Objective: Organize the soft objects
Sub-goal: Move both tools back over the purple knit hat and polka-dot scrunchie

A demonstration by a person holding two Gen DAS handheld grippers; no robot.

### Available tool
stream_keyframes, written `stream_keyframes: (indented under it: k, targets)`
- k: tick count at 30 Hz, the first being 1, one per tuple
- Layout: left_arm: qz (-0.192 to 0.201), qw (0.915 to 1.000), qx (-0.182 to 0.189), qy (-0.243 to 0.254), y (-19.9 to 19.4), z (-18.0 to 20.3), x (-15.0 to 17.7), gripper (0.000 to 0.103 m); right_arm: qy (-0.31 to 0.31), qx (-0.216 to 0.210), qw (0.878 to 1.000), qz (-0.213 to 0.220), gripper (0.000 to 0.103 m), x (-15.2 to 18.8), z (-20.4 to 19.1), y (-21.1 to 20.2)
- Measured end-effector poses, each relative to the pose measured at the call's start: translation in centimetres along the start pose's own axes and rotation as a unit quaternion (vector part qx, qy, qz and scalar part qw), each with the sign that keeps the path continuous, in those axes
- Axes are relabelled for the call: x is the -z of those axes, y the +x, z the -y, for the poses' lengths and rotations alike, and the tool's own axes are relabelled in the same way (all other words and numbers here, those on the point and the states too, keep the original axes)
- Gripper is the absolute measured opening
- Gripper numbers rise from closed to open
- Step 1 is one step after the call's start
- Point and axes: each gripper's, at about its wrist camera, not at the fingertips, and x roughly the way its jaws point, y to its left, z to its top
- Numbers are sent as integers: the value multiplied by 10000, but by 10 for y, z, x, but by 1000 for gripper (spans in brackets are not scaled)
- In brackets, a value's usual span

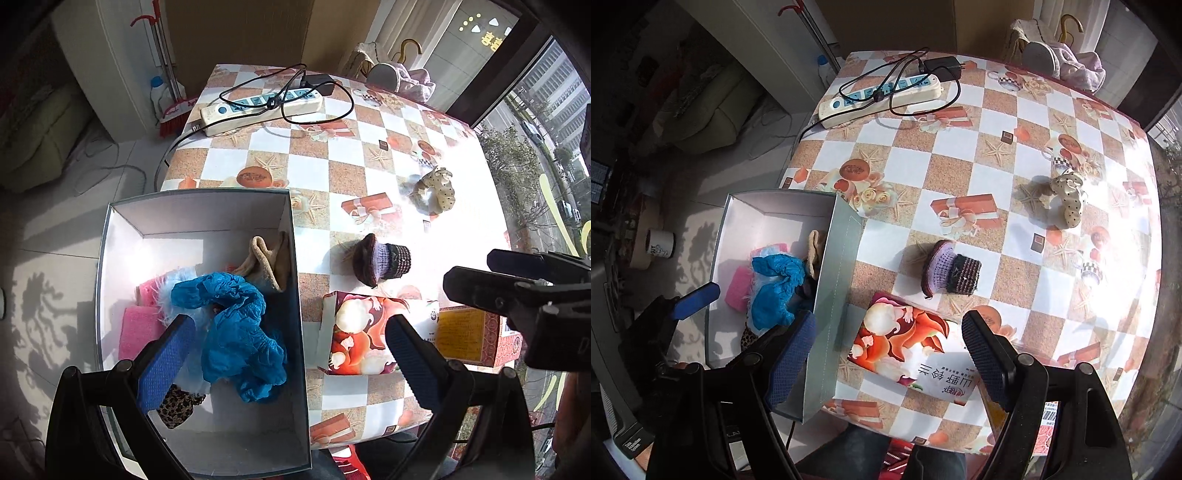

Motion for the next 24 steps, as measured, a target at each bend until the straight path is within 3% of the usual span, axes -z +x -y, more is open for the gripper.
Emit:
stream_keyframes:
  k: [8,13,24]
  targets:
    - [-336,9970,95,695,33,78,-29,103,1163,31,9931,154,82,15,102,-30]
    - [-669,9950,112,731,69,106,-46,103,1655,145,9860,177,82,24,158,-40]
    - [-1287,9894,-235,631,146,131,-66,103,1768,326,9835,-184,82,16,221,-13]
